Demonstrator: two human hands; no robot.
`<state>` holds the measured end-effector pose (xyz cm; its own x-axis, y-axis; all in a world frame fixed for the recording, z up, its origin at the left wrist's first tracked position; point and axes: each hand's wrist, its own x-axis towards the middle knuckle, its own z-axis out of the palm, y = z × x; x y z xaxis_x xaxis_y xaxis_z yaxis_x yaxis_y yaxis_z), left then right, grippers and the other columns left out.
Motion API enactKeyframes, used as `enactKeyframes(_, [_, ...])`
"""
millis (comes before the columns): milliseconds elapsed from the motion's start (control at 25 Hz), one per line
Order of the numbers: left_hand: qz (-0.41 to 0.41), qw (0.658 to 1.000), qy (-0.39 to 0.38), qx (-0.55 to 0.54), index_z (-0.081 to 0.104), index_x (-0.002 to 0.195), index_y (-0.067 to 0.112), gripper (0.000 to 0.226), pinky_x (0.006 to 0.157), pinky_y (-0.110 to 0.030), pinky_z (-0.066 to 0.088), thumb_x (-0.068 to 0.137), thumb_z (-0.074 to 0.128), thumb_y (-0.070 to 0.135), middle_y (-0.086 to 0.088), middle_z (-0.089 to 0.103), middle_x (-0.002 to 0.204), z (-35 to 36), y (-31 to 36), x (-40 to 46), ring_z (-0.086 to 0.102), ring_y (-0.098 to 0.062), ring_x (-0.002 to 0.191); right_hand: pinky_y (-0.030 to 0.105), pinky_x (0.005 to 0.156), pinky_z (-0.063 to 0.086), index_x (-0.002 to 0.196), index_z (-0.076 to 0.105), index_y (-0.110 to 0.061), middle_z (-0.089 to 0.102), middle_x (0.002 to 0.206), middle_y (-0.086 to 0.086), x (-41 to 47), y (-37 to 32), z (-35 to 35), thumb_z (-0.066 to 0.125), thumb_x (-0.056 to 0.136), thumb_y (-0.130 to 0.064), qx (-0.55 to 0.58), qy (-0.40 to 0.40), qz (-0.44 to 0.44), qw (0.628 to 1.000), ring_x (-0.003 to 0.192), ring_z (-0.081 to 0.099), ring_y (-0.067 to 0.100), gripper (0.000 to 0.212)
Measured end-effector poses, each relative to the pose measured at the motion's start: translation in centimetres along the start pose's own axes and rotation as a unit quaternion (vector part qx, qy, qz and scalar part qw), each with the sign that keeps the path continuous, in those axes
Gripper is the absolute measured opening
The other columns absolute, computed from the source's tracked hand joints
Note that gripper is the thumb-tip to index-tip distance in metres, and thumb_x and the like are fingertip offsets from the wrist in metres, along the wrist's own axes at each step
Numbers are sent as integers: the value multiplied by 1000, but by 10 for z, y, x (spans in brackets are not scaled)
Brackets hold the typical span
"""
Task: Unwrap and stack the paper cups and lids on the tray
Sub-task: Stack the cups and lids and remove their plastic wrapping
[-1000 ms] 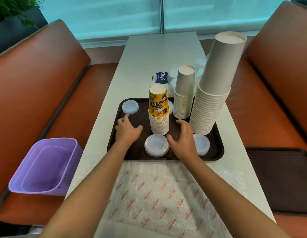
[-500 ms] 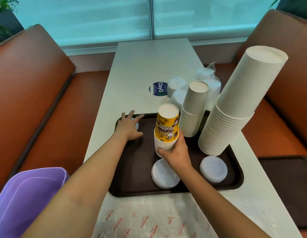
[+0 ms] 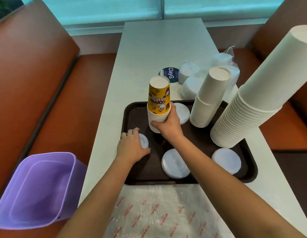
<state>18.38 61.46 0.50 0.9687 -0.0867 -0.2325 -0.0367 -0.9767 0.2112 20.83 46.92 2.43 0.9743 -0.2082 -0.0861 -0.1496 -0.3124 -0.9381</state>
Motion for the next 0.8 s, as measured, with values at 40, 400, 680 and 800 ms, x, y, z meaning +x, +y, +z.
enactKeyframes(40, [-4, 1000, 1, 3, 27, 143, 17, 85, 97, -34, 41, 77, 68, 52, -5, 38, 143, 2, 1, -5, 38, -26, 126, 25, 91, 41, 136, 33, -18, 49, 131, 3, 3, -2, 6, 81, 68, -12, -2, -3, -2, 1000, 121, 48, 18, 84])
enactKeyframes(400, [-4, 1000, 6, -12, 32, 141, 22, 84, 99, -38, 40, 75, 62, 65, -5, 37, 144, 15, 2, -8, 38, -29, 127, 37, 116, 20, 150, 15, -8, 16, 156, 11, 9, 1, 5, 58, 88, -15, -219, -20, -27, 975, 145, 14, 26, 75])
enactKeyframes(680, [-1, 1000, 5, -22, 31, 142, 28, 76, 102, -38, 38, 80, 58, 61, -3, 33, 146, 15, 0, -8, 35, -27, 130, 51, 117, 6, 152, 9, -22, 0, 160, 10, 26, 30, -17, 37, 99, -44, -498, -134, 28, 856, 145, -3, 37, 63])
enactKeyframes(800, [-8, 999, 3, -31, 31, 142, 27, 77, 102, -39, 38, 80, 54, 66, -5, 34, 146, 14, 0, -11, 35, -28, 130, 49, 117, 12, 150, 17, -23, 7, 159, 8, 6, 27, -16, 35, 99, -44, -491, -166, -2, 855, 145, 5, 35, 58])
